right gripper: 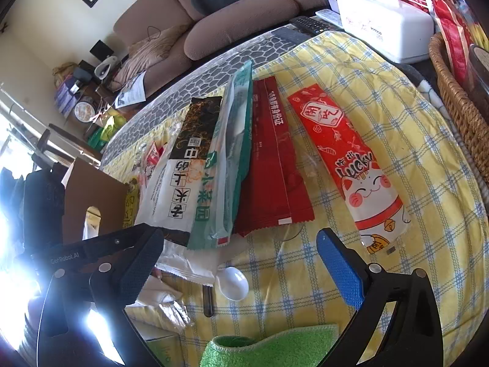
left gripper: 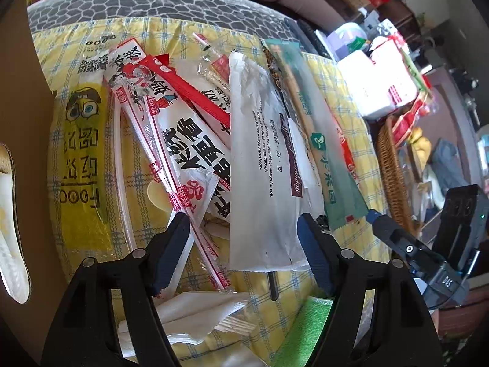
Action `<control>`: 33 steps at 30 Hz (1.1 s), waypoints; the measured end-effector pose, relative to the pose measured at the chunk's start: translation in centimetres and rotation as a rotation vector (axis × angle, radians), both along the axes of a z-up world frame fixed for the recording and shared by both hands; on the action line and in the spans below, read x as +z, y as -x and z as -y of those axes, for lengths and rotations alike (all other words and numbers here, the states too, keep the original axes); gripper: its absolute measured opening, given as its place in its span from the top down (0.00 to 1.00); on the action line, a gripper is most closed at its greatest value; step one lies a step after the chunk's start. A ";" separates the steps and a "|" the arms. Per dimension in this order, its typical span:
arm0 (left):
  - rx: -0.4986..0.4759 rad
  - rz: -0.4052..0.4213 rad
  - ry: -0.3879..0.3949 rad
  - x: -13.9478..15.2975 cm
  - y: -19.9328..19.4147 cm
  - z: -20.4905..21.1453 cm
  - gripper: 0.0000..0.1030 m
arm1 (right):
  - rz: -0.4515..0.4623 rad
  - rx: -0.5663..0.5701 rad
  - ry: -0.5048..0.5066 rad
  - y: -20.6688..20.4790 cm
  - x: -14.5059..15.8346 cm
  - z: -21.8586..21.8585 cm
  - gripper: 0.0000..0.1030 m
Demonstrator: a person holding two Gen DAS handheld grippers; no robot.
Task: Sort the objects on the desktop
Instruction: 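Grasp the white Happy Birthday paper bag with the left tool, then lift the white paper bag with the left tool and carry it toward the box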
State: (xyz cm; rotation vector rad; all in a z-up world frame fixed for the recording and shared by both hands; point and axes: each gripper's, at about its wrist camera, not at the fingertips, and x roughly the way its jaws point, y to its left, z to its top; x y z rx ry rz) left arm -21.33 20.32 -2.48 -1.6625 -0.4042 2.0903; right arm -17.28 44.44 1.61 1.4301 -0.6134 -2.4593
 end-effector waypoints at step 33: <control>-0.154 -0.182 -0.034 11.1 -7.9 2.8 0.81 | -0.062 0.179 0.090 -6.2 6.2 7.5 0.64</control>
